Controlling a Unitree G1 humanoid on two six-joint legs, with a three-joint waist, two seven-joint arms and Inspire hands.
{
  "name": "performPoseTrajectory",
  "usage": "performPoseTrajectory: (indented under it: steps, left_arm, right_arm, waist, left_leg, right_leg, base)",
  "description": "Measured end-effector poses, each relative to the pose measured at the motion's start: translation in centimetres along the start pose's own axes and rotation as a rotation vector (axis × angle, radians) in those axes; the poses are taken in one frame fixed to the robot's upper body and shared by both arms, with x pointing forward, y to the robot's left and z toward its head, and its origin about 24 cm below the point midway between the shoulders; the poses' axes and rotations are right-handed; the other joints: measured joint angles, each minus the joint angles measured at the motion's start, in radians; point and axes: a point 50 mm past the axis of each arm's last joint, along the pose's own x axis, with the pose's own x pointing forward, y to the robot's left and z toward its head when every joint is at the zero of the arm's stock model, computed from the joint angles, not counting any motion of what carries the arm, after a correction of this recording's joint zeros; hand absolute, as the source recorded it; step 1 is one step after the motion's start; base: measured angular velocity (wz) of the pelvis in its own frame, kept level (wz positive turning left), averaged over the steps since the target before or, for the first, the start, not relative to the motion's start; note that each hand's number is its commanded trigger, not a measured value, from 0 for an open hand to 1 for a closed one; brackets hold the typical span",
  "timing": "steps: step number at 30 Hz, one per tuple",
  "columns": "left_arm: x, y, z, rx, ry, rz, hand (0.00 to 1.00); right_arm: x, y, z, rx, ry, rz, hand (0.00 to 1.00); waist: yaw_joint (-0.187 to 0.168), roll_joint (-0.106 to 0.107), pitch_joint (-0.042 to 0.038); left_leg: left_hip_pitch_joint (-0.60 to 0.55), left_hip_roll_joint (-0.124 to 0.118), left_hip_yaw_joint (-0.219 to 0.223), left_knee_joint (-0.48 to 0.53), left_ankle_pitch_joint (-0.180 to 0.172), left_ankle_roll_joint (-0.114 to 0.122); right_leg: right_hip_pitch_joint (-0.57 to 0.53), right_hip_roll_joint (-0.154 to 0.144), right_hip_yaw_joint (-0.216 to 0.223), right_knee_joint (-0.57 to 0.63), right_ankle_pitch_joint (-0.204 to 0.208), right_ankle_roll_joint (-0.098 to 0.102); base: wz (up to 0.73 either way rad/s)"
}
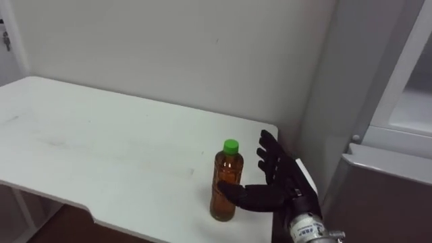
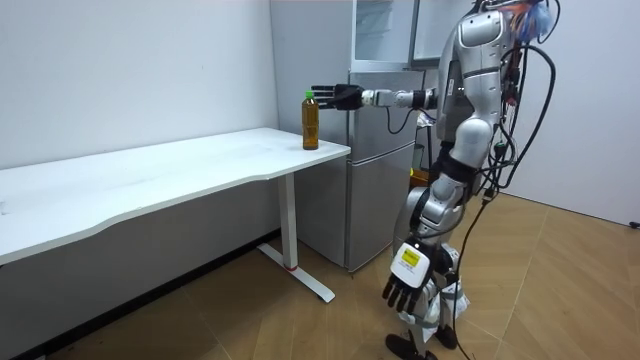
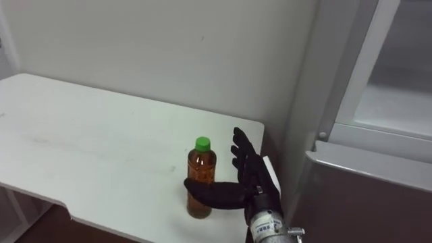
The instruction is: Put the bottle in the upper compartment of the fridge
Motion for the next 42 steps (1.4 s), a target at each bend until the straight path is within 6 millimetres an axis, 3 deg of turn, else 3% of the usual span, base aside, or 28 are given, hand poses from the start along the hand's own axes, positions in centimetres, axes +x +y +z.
performPoseTrajectory:
  steps: [7,13,22,42]
  left_arm:
    - [-0.1,-0.8,0.3,-0.011,-0.001,-0.021,0.00]
    - [-0.2,-1.0,0.1,-0.012,0.004,-0.029,0.00]
    - [-0.2,-0.7,0.5,-0.027,-0.014,-0.017,0.00]
    - [-0.1,0.0,0.2,-0.048,0.003,0.010,0.00]
  right_arm:
    - [0.5,-0.5,-0.8,-0.007,0.041,-0.042,0.00]
    - [0.7,-0.9,-1.3,0.003,0.070,-0.095,0.00]
    - [1.0,-1.1,-2.1,0.004,0.114,-0.113,0.00]
    - [1.6,-2.4,-3.4,-0.019,0.192,-0.200,0.00]
  waist:
    - [0.020,-0.009,-0.0044]
    - [0.032,-0.017,0.0006]
    - [0.053,-0.035,0.0084]
    - [0.072,-0.049,0.0031]
  left_leg:
    - [-0.007,-0.009,-0.026,0.001,0.007,0.002]
    - [-0.013,-0.018,-0.035,0.001,0.012,0.009]
    - [-0.024,-0.028,-0.060,0.005,0.018,0.013]
    - [-0.053,-0.034,-0.088,0.034,0.017,0.013]
  right_leg:
    - [0.001,-0.007,-0.026,-0.001,-0.003,0.005]
    - [0.002,-0.016,-0.053,-0.001,-0.004,0.007]
    - [0.003,-0.021,-0.056,0.001,-0.006,0.011]
    - [-0.001,-0.014,-0.056,0.000,-0.006,0.012]
  base:
    - [0.10]
    - [0.06]
    - [0.09]
    - [0.04]
